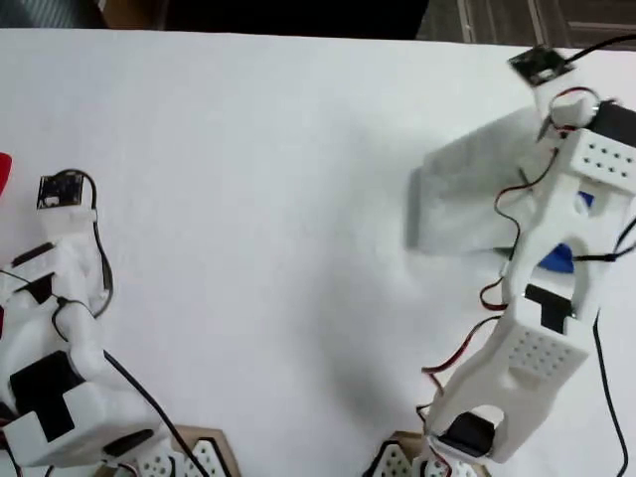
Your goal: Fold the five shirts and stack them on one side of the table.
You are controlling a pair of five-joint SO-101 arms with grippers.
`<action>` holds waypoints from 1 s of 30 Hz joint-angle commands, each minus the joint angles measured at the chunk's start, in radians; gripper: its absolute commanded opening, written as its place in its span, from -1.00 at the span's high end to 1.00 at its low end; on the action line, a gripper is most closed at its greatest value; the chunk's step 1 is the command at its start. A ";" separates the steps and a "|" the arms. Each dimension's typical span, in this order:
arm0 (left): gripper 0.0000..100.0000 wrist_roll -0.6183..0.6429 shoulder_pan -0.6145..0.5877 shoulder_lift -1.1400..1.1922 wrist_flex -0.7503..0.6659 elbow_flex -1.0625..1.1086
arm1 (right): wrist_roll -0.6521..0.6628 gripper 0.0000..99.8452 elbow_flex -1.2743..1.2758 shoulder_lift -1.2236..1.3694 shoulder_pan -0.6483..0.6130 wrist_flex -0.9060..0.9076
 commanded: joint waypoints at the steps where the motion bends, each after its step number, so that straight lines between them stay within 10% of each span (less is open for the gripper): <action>1: 0.95 0.009 0.005 -0.005 -0.014 -0.031 | 0.032 0.96 -0.123 -0.076 0.059 -0.028; 15: 0.95 0.009 0.005 -0.005 -0.014 -0.031 | 0.063 0.96 -0.158 0.099 0.142 -0.007; 30: 0.95 0.009 0.005 -0.005 -0.014 -0.031 | -0.074 0.96 -0.408 -0.021 -0.147 0.130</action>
